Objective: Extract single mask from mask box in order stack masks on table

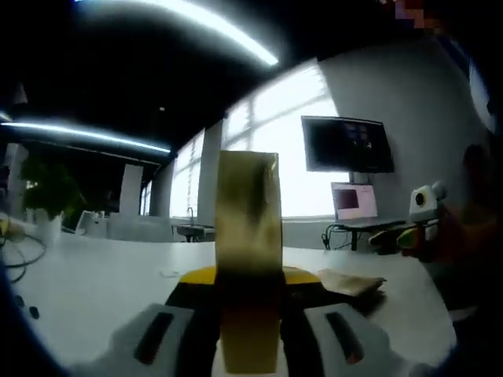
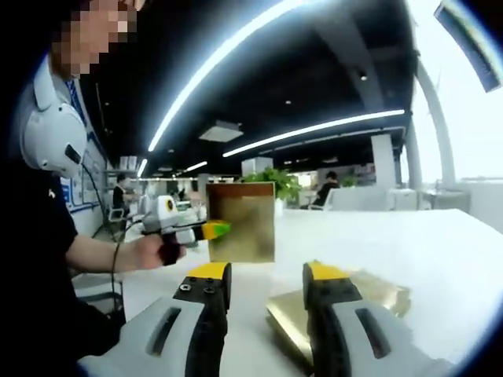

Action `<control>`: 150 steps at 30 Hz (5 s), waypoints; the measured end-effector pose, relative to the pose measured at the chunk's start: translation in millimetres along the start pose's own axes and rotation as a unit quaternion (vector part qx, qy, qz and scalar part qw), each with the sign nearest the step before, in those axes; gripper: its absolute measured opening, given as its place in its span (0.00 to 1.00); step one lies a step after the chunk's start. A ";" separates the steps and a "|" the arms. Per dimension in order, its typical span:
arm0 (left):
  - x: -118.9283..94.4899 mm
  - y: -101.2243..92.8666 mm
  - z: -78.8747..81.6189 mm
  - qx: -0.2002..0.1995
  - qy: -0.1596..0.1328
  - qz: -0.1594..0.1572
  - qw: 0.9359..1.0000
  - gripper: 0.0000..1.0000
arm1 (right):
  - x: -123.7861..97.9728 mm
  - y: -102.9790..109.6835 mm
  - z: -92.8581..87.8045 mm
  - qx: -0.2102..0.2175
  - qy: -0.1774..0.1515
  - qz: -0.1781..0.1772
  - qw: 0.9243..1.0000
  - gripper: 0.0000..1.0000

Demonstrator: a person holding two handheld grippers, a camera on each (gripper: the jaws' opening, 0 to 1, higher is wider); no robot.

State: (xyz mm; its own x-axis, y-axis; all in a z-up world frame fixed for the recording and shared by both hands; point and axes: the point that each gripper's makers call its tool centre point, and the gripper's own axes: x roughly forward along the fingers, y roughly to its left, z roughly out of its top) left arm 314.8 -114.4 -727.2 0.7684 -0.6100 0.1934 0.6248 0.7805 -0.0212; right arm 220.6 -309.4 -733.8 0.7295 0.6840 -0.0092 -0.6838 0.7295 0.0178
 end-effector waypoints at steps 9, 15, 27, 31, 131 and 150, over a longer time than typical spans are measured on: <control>23.8 16.9 -2.8 -0.011 -0.012 0.023 1.000 0.30 | -7.2 -5.2 2.0 -0.009 0.008 -0.005 1.000 0.33; 41.3 18.0 -9.0 0.001 -0.011 0.017 1.000 0.30 | -7.7 -7.1 3.8 -0.012 0.008 -0.006 1.000 0.32; 63.5 38.0 -34.5 -0.028 0.004 0.034 0.999 0.30 | -9.9 -7.4 -1.8 -0.014 0.019 -0.006 1.000 0.32; 69.3 39.3 -48.6 -0.032 0.021 0.034 0.999 0.30 | -9.9 -7.6 1.1 -0.037 0.025 -0.008 0.999 0.31; -111.1 -0.6 -13.2 -0.006 0.049 0.048 0.998 0.48 | -17.6 -3.9 -41.7 0.007 -0.015 -0.007 1.000 0.42; -118.1 -14.7 -17.5 0.008 0.038 0.038 0.999 0.46 | -26.9 4.0 -52.5 -0.033 -0.001 0.002 0.999 0.40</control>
State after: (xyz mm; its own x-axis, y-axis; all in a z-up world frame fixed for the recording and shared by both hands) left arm 217.3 -56.2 -766.8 0.8217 -0.5577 0.1174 0.5631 0.8262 -0.0169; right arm 197.2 -324.6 -786.0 0.7261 0.6875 -0.0073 -0.6870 0.7251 -0.0485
